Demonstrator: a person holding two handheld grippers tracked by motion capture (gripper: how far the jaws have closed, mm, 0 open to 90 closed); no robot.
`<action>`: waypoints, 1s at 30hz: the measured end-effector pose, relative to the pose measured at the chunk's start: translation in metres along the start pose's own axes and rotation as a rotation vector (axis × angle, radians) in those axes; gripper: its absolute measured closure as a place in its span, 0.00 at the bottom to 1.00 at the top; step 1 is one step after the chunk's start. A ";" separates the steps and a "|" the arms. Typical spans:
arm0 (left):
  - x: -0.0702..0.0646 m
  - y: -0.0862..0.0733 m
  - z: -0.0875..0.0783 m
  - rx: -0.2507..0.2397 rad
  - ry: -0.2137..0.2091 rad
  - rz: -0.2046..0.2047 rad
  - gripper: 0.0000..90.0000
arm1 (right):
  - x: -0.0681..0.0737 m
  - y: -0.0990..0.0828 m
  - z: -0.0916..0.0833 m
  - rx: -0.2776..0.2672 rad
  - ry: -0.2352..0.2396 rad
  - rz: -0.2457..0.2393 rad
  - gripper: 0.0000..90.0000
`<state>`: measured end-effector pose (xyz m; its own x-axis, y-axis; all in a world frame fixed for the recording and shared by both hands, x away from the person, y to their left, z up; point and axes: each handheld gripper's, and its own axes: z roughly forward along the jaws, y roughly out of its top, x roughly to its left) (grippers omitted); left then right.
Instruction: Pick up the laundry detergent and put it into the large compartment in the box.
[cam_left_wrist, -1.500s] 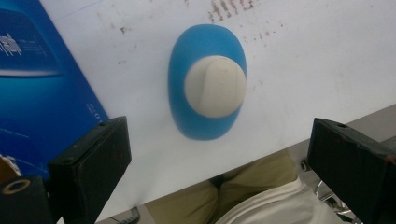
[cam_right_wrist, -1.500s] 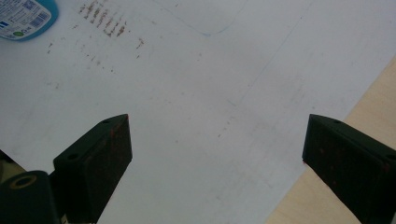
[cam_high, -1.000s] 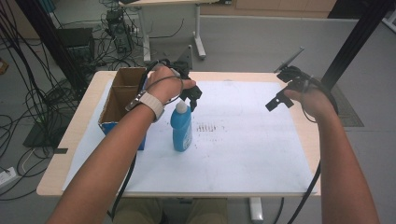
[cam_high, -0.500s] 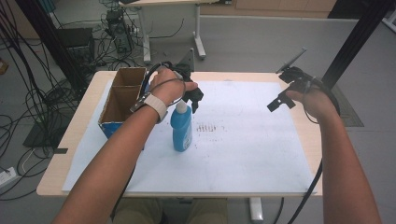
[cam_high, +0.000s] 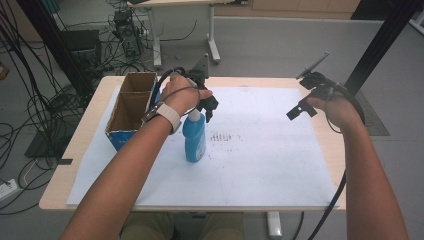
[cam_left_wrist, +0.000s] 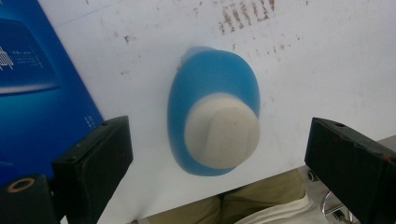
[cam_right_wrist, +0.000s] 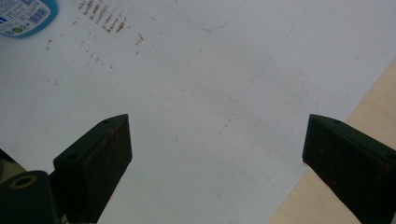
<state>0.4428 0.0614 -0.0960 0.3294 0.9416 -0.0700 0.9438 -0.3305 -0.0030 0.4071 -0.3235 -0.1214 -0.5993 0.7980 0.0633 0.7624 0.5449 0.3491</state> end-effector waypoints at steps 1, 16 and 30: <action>0.000 0.000 0.000 0.000 0.001 0.000 0.09 | 0.000 0.000 0.000 0.000 0.001 0.000 0.09; 0.001 0.001 0.002 0.005 0.007 -0.003 0.09 | -0.003 -0.003 0.001 0.002 0.002 0.009 0.09; 0.003 0.000 0.003 0.006 -0.003 -0.005 0.09 | -0.001 0.000 0.001 0.003 0.002 0.005 0.09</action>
<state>0.4436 0.0641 -0.0989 0.3246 0.9431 -0.0728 0.9453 -0.3260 -0.0092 0.4085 -0.3242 -0.1223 -0.5957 0.8004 0.0665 0.7662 0.5415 0.3460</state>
